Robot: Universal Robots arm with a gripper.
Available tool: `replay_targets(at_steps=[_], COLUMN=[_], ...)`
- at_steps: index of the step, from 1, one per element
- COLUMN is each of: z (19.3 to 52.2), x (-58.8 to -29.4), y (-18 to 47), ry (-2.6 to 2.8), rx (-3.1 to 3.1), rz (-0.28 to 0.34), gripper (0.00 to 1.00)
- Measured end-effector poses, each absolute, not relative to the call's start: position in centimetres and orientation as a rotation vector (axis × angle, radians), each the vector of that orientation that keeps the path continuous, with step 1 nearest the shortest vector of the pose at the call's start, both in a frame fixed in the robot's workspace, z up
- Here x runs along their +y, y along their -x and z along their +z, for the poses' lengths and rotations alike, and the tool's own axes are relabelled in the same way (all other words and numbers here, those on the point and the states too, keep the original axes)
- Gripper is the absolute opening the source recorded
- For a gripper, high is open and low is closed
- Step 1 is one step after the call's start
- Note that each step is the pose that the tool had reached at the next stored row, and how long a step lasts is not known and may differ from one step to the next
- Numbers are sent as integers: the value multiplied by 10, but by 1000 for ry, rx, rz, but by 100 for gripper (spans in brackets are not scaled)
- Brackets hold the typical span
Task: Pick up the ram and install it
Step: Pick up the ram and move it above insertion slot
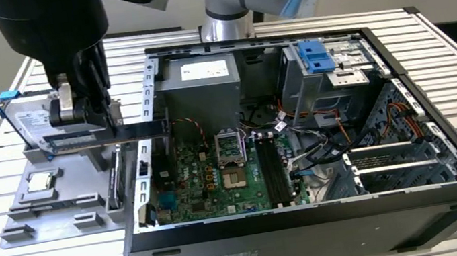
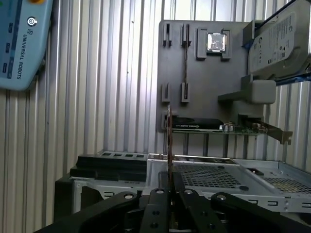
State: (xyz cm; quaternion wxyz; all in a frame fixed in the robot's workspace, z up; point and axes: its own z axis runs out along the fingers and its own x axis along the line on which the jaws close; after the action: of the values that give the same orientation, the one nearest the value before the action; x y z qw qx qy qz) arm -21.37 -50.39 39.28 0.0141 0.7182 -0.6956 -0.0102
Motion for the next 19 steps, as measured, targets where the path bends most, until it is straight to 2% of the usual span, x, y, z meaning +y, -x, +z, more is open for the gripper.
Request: replay_targets(at_steps=[19], z=[393], x=[-504], y=[199], ry=[-2232], rx=[-2170], rz=[-32], gripper=[0])
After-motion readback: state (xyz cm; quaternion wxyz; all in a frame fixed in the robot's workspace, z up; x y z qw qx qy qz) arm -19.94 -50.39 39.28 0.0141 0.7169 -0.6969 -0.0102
